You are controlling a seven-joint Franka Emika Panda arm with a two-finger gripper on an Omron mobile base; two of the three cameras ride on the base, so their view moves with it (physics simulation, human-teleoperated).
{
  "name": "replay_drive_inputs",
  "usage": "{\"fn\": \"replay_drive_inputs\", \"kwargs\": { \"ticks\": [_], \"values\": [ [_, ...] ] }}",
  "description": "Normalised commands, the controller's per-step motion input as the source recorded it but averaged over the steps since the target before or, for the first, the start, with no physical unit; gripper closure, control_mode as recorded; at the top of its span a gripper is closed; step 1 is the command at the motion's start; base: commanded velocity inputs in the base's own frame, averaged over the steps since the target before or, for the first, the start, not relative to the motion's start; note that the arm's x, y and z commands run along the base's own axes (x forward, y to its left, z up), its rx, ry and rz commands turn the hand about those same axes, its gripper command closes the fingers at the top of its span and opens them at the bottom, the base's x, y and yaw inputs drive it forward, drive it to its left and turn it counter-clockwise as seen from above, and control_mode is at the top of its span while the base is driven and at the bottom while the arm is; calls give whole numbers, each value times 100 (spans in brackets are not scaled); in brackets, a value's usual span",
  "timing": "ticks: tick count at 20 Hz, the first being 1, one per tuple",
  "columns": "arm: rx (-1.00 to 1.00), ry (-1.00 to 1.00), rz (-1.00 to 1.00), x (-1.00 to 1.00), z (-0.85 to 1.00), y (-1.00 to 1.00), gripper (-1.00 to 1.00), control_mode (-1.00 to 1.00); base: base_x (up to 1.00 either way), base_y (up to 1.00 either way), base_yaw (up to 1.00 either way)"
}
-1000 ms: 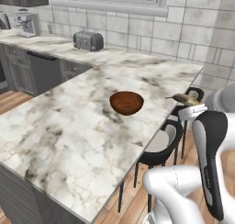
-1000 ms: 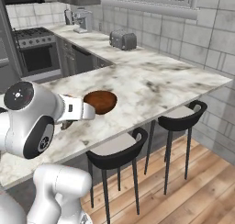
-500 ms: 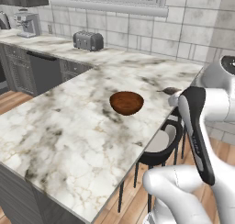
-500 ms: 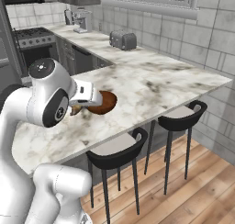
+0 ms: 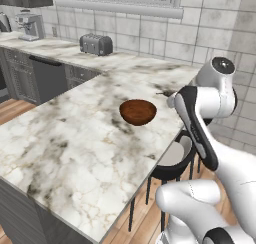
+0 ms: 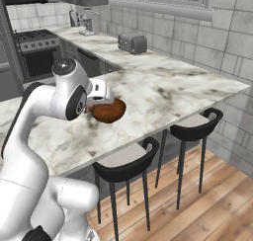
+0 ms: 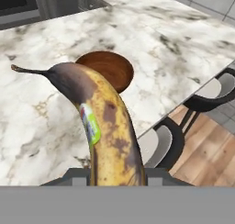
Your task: Retrieve the banana and tangerine from the fridge and place them into the bowl on the dining table.
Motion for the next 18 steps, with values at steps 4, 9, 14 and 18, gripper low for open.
{"fn": "replay_drive_inputs", "kwargs": {
  "ticks": [4,9,14,18],
  "values": [
    [0,0,10,72,-33,17,100,-100,0,0,0],
    [0,0,10,63,-32,14,100,-100,0,0,0],
    [0,3,7,63,-24,11,100,-100,0,0,0],
    [0,7,5,62,-29,10,100,-100,0,0,0]
  ]
}}
